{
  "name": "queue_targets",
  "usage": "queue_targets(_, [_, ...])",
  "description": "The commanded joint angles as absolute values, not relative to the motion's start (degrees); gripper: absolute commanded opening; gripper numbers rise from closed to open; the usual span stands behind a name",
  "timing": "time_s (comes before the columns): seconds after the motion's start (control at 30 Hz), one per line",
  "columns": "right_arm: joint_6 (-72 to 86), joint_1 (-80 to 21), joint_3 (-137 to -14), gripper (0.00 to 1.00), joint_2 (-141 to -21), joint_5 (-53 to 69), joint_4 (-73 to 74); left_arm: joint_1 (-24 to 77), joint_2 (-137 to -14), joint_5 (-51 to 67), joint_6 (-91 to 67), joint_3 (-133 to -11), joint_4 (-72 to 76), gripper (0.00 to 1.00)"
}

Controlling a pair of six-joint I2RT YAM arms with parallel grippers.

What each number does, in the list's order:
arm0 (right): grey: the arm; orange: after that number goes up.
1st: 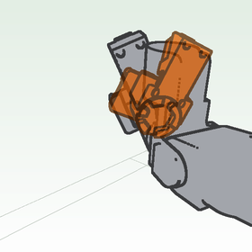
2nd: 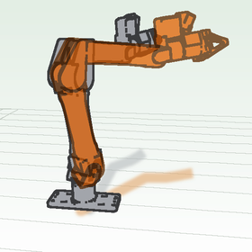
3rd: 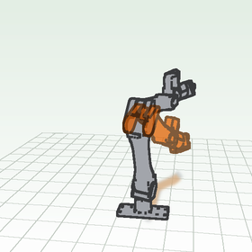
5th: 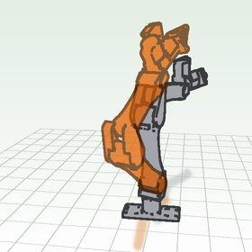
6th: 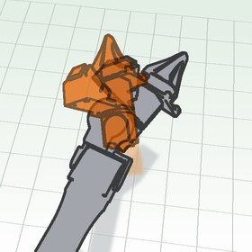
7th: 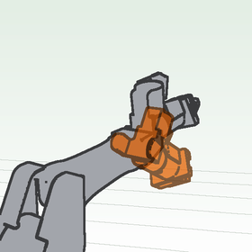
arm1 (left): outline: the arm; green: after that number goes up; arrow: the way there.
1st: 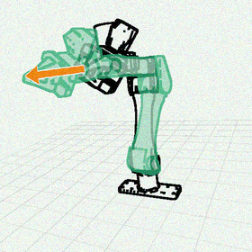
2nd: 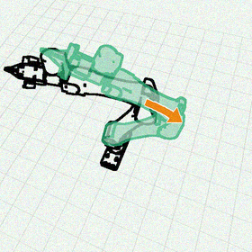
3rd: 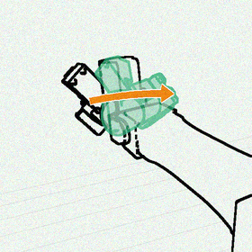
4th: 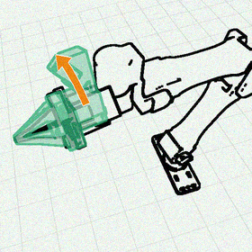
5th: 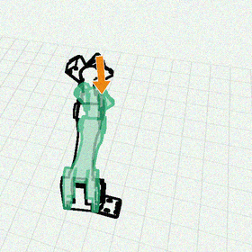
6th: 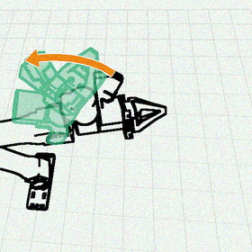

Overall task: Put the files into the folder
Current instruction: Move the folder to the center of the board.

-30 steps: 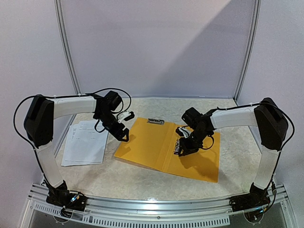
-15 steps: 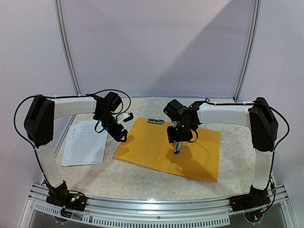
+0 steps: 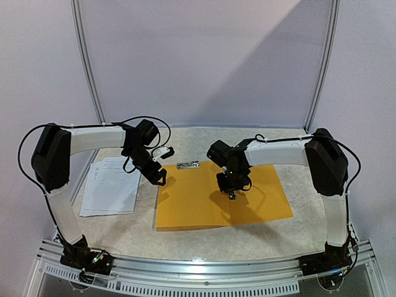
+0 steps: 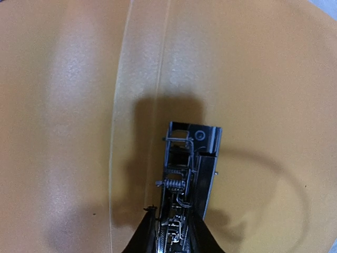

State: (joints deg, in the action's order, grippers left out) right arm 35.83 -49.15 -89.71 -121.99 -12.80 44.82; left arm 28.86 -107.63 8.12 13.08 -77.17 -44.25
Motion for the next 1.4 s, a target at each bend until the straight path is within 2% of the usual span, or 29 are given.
queue_targets(0.0, [32.9,-50.2,-87.0,0.2,-123.1,-11.8,44.2,28.6,-107.7,8.9,13.5,-77.5,-44.4,0.86])
queue_targets(0.33, [36.0,-50.1,-83.7,0.21,-119.8,-4.2,39.8,29.3,-107.7,10.0,13.9,-79.2,-45.2,0.87])
queue_targets(0.57, [37.1,-48.5,-82.0,0.32,-110.7,-4.9,40.6,32.3,-109.4,10.3,15.4,-81.7,-45.2,0.86])
queue_targets(0.7, [38.7,-46.8,-76.0,0.33,-105.7,0.2,37.2,32.8,-111.6,8.3,15.3,-79.1,-43.6,0.84])
queue_targets(0.87, [44.6,-45.3,-65.8,0.28,-102.4,11.1,24.6,33.0,-111.6,8.0,14.9,-75.9,-42.3,0.83])
queue_targets(1.13, [55.0,-43.5,-53.4,0.2,-100.7,17.5,7.4,33.5,-112.7,5.9,14.7,-73.7,-40.0,0.83])
queue_targets(1.37, [55.7,-42.7,-51.4,0.13,-100.0,16.6,7.5,33.5,-114.6,4.8,14.8,-73.2,-40.5,0.83])
